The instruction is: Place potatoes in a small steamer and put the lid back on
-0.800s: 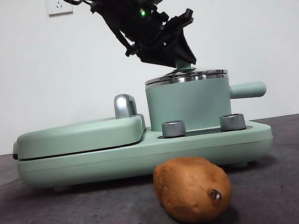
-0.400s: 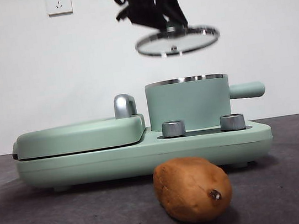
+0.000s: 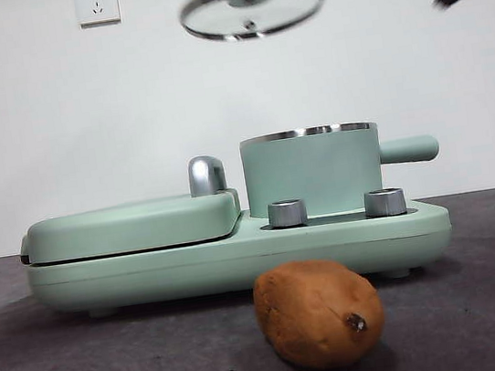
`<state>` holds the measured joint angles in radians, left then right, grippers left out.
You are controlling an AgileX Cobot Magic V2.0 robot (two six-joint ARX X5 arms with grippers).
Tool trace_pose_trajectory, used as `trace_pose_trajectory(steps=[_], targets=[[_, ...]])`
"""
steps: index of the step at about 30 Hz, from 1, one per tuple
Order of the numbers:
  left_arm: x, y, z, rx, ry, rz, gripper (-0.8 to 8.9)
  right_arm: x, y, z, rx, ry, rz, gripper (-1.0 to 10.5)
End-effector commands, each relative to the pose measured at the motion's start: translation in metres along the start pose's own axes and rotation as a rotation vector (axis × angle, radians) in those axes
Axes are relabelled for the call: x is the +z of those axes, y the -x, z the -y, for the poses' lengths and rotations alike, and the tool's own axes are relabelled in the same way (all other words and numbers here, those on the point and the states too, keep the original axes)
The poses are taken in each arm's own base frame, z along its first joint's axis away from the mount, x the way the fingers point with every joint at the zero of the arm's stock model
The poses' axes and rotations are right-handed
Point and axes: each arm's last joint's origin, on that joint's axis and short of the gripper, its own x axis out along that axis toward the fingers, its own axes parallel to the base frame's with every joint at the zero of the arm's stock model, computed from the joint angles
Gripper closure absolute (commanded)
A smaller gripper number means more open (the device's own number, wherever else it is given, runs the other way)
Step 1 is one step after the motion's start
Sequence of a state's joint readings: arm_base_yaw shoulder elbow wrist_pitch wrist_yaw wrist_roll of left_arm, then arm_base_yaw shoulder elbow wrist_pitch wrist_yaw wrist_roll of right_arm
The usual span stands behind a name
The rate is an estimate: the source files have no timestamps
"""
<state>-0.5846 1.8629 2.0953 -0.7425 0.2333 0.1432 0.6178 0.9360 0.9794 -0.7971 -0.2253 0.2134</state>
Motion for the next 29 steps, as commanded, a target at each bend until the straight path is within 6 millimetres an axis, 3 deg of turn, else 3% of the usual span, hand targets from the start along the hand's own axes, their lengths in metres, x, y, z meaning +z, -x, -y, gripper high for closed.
trace_pose_trajectory(steps=[1, 10, 19, 22, 27, 29], targets=[[0.014, 0.026, -0.005, 0.028, -0.019, 0.064, 7.91, 0.004, -0.023, -0.013, -0.011, -0.024, -0.068, 5.0], [0.009, 0.059, -0.025, 0.089, 0.026, 0.025, 7.97, -0.004, -0.103, -0.035, -0.03, -0.009, -0.279, 5.0], [0.008, 0.069, -0.031, 0.111, 0.039, 0.025, 7.97, -0.028, -0.173, -0.032, -0.078, -0.001, -0.486, 5.0], [0.008, 0.069, -0.031, 0.111, 0.039, 0.023, 7.97, -0.032, -0.186, -0.03, -0.084, -0.001, -0.504, 5.3], [0.006, 0.071, -0.036, 0.124, 0.048, 0.018, 7.97, -0.036, -0.195, -0.029, -0.044, -0.004, -0.537, 7.9], [0.006, 0.071, -0.037, 0.128, 0.049, 0.017, 7.97, -0.03, -0.193, -0.029, -0.039, 0.0, -0.52, 8.2]])
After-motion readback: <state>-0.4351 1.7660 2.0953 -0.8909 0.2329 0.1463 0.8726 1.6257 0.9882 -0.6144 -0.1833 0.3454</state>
